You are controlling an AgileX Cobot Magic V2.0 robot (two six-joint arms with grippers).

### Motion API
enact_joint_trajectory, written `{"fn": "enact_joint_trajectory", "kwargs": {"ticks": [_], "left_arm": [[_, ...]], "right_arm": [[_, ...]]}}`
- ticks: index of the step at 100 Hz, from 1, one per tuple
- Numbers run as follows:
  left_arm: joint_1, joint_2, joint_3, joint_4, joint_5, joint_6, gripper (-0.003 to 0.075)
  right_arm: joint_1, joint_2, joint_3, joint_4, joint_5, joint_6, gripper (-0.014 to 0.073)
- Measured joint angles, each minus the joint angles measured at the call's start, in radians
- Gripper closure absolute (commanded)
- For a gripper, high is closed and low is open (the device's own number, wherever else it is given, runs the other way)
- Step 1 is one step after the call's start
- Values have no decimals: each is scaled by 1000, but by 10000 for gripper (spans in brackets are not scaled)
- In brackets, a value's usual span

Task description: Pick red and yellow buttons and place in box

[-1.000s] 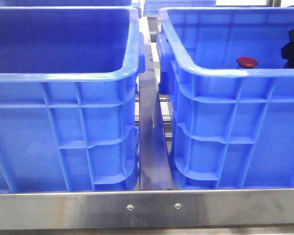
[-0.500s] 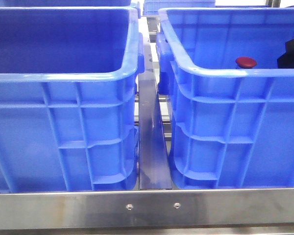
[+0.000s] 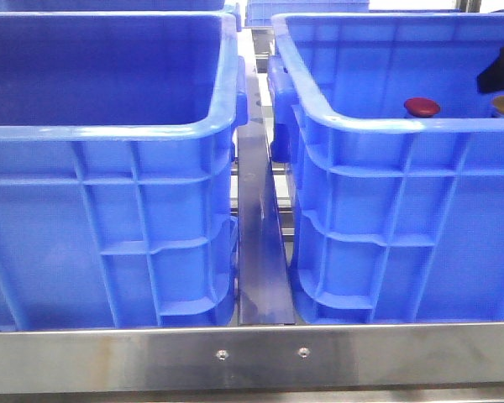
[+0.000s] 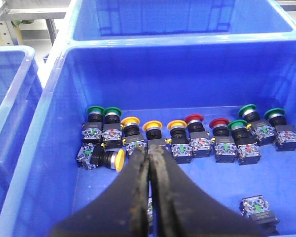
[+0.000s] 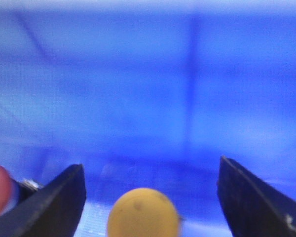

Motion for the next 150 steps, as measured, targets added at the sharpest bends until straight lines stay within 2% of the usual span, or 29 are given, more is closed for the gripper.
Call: {"fn": "enact_joint_trajectory", "kwargs": {"ticks": [19, 41, 58, 90, 109, 114, 121, 135, 147, 150], "left_arm": [[0, 0, 0, 0, 0, 0, 739], [0, 0, 0, -4, 0, 0, 739], [0, 0, 0, -6, 0, 0, 739], [0, 0, 0, -6, 0, 0, 739], [0, 0, 0, -6, 0, 0, 739], [0, 0, 0, -6, 0, 0, 739], [0, 0, 0, -6, 0, 0, 739], [0, 0, 0, -6, 0, 0, 739], [0, 0, 0, -6, 0, 0, 739], [0, 0, 0, -6, 0, 0, 739]], "right_arm": [[9, -161, 61, 0, -69, 20, 15], [86, -410, 153, 2, -172, 26, 18], [117, -616, 262, 3, -184, 34, 22], [116, -1018, 510, 3, -191, 46, 22], [116, -1207, 603, 3, -188, 46, 34], [116, -1241, 615, 3, -186, 46, 74], [116, -1275, 625, 3, -186, 46, 174], [116, -1297, 626, 3, -172, 46, 468], [116, -1297, 626, 3, -156, 46, 683], [116, -1297, 626, 3, -153, 46, 680]]}}
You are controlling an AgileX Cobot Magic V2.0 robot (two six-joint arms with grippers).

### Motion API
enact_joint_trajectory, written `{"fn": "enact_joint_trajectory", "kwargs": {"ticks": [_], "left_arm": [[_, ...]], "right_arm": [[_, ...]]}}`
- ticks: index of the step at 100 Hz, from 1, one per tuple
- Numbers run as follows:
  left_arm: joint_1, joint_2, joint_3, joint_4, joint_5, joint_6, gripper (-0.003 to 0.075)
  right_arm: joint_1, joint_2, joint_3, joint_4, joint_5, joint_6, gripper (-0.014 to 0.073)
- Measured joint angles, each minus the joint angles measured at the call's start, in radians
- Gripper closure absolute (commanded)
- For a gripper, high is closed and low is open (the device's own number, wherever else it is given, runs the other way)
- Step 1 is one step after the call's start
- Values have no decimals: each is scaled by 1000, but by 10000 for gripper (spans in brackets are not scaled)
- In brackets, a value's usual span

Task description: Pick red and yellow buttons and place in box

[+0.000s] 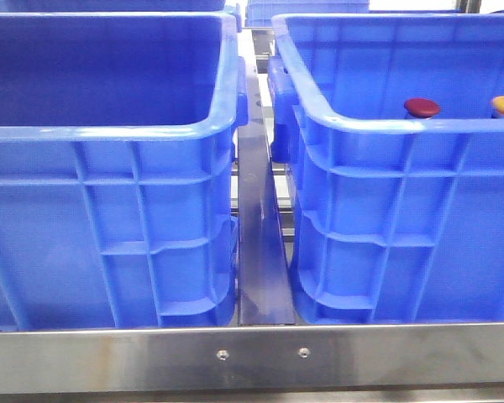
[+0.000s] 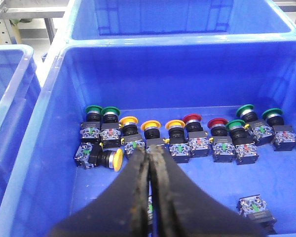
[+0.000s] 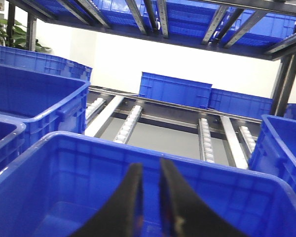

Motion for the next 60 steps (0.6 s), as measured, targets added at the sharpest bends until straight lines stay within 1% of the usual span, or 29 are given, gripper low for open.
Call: {"fn": "enact_joint_trajectory", "kwargs": {"ticks": [60], "left_arm": [[0, 0, 0, 0, 0, 0, 739]], "right_arm": [[0, -2, 0, 0, 13, 0, 681]]}}
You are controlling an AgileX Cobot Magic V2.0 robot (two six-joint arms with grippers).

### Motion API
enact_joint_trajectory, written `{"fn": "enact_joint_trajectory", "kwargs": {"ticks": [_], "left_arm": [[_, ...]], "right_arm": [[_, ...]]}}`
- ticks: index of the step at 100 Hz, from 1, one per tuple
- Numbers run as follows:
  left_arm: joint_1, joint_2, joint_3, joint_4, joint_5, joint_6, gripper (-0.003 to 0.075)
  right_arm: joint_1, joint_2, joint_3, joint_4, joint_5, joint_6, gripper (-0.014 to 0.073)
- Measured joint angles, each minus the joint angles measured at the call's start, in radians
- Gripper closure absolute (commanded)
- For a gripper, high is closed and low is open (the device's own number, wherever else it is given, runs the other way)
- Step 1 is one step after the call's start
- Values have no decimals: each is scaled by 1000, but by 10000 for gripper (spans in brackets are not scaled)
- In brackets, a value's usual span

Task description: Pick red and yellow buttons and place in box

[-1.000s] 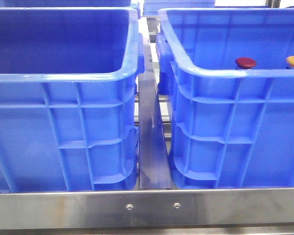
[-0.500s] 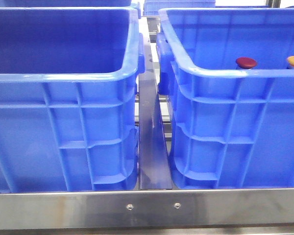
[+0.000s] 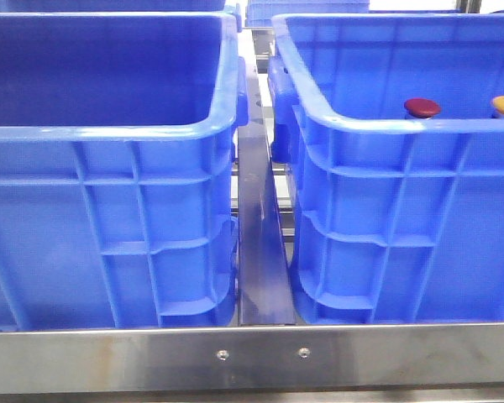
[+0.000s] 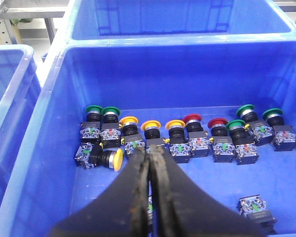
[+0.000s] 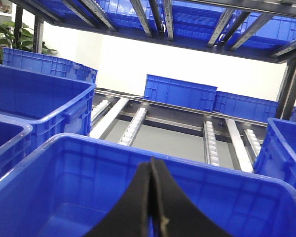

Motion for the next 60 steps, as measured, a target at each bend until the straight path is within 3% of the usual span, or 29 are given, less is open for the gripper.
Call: {"fn": "enact_joint_trajectory", "kwargs": {"ticks": [60], "left_arm": [[0, 0, 0, 22, -9, 0, 739]], "right_arm": [[0, 0, 0, 0, 2, 0, 681]]}}
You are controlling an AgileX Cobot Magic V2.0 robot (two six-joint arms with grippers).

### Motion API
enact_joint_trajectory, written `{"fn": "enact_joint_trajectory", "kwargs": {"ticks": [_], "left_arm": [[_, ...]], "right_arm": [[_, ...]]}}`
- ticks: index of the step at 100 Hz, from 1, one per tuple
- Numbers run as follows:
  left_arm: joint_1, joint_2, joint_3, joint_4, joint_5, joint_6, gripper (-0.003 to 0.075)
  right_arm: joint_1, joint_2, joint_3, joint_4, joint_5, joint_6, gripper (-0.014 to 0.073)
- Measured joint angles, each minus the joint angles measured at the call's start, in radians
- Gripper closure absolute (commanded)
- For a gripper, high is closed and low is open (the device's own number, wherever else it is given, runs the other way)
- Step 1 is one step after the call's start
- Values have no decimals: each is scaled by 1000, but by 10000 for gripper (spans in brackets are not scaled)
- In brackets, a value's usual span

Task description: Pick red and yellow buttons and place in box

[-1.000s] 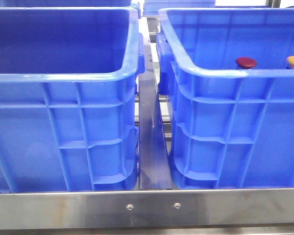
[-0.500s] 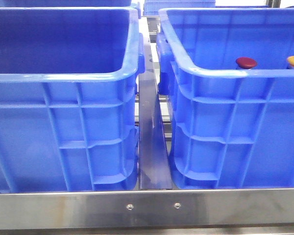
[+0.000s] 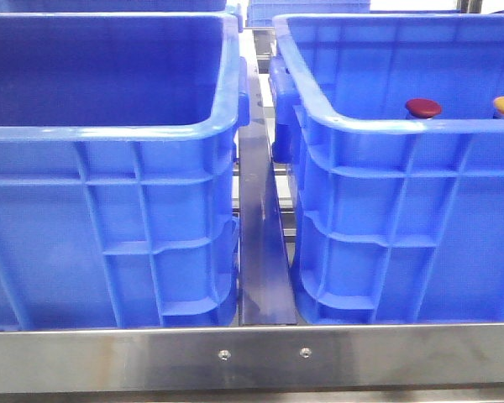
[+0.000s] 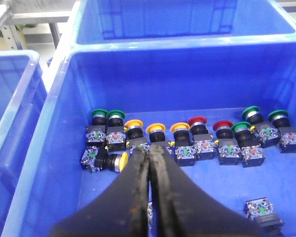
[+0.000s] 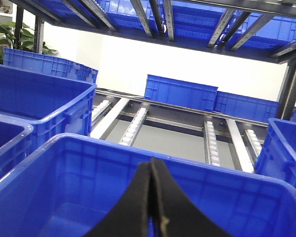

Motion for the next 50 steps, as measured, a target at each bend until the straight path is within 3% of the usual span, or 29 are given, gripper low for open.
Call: {"fn": "enact_joint_trajectory", "kwargs": {"ticks": [11, 21, 37, 50], "left_arm": [[2, -12, 0, -29, -8, 38, 739], [28, -46, 13, -112, -43, 154, 739], [125, -131, 93, -256, -154, 320, 739], [195, -215, 196, -338, -259, 375, 739]], "right_arm": [[0, 0, 2, 0, 0, 0, 681], [0, 0, 2, 0, 0, 0, 681], [0, 0, 2, 0, 0, 0, 681], [0, 0, 2, 0, 0, 0, 681]]}}
